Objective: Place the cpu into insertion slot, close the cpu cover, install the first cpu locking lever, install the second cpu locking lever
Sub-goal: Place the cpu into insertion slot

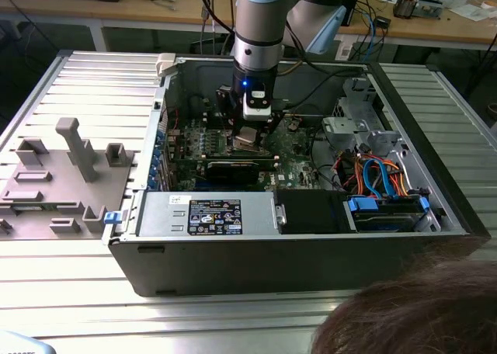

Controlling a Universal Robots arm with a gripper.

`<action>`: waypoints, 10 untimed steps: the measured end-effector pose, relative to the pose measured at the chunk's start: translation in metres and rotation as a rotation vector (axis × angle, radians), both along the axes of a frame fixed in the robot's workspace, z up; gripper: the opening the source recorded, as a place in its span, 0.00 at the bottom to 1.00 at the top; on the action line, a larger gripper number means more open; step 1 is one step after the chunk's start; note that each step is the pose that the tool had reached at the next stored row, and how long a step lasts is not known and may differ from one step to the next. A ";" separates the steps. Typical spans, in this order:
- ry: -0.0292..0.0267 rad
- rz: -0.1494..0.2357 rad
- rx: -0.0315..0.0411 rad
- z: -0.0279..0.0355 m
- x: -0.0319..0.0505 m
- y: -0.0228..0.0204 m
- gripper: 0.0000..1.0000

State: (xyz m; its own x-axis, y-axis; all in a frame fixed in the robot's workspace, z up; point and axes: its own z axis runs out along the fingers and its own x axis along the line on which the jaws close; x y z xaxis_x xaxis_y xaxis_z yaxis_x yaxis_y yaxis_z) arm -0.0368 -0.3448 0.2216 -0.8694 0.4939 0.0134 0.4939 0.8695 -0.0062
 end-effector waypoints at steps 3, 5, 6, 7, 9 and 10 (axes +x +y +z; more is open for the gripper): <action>-0.0001 -0.003 0.0000 0.0000 0.0000 0.0000 0.54; 0.0000 -0.006 0.0001 0.0000 0.0000 0.0000 0.54; 0.0000 -0.007 0.0000 0.0000 0.0000 0.0000 0.54; 0.0000 -0.009 0.0000 0.0000 0.0000 0.0000 0.54; 0.0000 -0.012 0.0000 0.0000 0.0000 0.0000 0.54; 0.0000 -0.013 0.0000 0.0000 0.0000 0.0000 0.54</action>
